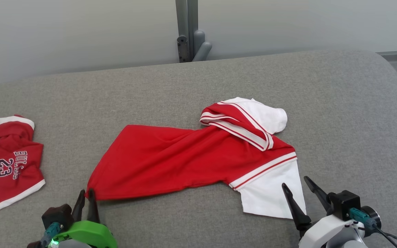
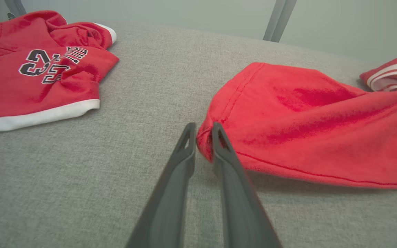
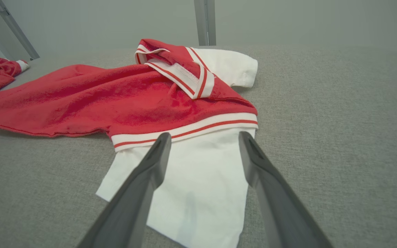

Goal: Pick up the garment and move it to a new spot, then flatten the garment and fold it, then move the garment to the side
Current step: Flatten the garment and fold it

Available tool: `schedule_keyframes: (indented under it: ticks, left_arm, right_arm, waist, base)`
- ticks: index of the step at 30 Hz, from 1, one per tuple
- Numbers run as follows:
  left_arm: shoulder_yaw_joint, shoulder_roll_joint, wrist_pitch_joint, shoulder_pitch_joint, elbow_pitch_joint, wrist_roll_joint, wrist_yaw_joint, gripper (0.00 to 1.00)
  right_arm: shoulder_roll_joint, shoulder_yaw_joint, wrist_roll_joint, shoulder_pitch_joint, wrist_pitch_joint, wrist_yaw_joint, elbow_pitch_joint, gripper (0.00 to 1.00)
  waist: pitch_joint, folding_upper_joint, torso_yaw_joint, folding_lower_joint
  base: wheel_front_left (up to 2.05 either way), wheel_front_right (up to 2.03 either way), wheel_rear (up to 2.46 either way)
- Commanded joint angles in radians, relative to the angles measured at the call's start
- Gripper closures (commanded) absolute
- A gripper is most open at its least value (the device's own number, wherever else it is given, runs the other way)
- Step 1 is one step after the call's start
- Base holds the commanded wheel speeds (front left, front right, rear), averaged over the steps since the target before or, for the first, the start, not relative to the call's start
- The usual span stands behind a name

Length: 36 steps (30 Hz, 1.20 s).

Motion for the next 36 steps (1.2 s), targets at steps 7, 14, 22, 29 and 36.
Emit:
schedule_keyframes:
  ticks: [7, 14, 22, 29, 36]
  left_arm:
    - [0.032, 0.006, 0.001, 0.07, -0.013, 0.081, 0.036, 0.0]
    - [0.068, 0.004, 0.001, 0.144, -0.138, 0.12, 0.035, 0.0]
    - [0.039, 0.005, 0.001, 0.222, -0.248, 0.145, 0.03, 0.0]
    - [0.002, 0.004, 0.001, 0.234, -0.271, 0.128, 0.03, 0.0]
    - [-0.052, 0.004, 0.001, 0.207, -0.248, 0.107, 0.018, 0.0]
  right_arm:
    - [0.014, -0.052, -0.035, 0.009, 0.0, -0.001, -0.02, 0.0]
    - [0.053, -0.12, -0.088, 0.035, 0.0, -0.001, -0.056, 0.0]
    - [0.09, -0.163, -0.123, 0.065, 0.0, -0.001, -0.063, 0.0]
    - [0.094, -0.164, -0.133, 0.072, 0.0, -0.001, -0.037, 0.0]
    - [0.078, -0.153, -0.153, 0.073, 0.0, -0.001, 0.102, 0.0]
  waist:
    - [-0.013, 0.0, -0.021, 0.0]
    - [-0.033, 0.0, -0.024, 0.0]
    - [-0.063, 0.0, -0.021, 0.0]
    - [-0.047, 0.0, -0.013, 0.0]
    - [-0.01, 0.0, -0.004, 0.0]
  base:
    - [0.0, 0.0, 0.0]
    - [0.0, 0.0, 0.0]
    - [0.0, 0.0, 0.0]
    - [0.0, 0.0, 0.0]
    - [0.0, 0.0, 0.0]
